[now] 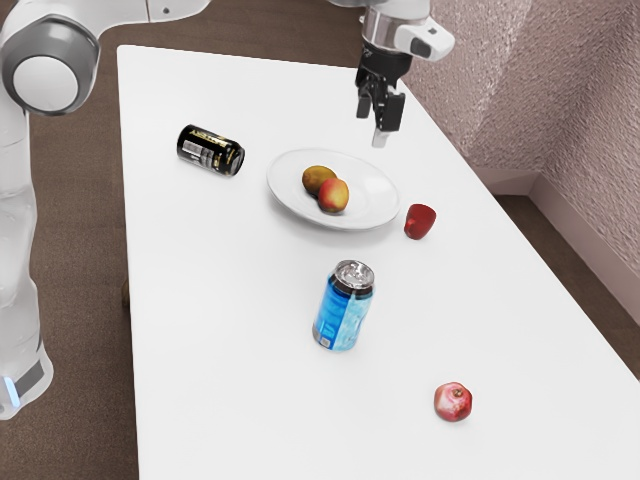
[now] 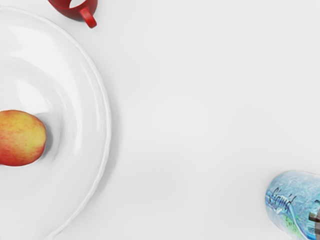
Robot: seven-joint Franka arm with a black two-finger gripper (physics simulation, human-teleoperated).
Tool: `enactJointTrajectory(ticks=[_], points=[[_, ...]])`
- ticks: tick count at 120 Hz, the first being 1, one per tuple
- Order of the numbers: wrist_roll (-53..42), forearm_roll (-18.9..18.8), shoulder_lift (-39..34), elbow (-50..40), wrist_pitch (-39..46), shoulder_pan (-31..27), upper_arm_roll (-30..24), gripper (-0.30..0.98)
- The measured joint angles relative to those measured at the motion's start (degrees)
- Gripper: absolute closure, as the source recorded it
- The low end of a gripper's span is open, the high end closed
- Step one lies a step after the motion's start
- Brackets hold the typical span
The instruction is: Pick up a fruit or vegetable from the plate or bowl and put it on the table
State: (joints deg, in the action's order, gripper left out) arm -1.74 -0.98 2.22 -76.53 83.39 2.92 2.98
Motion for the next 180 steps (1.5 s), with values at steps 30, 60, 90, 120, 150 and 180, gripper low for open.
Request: enactJointTrajectory(ticks=[30,60,90,120,150,180], points=[[-0.01,0.02,0.58,-0.02,-0.03,-1.23,0.18,0.00],[-8.94,-1.41,-0.07,0.02,-4.07,-1.20,0.38,0.00],[-27.04,-5.62,-0.24,-0.57,-8.34,-1.96,0.19,0.00],[-45.68,-8.84,-6.95,-14.28,0.74,0.10,4.43,0.00],[-60.37,-7.76,-9.51,-24.92,15.05,-2.70,10.40,0.00],[-70.11,-7.12,-8.81,-29.98,25.42,-2.31,11.93,0.00]])
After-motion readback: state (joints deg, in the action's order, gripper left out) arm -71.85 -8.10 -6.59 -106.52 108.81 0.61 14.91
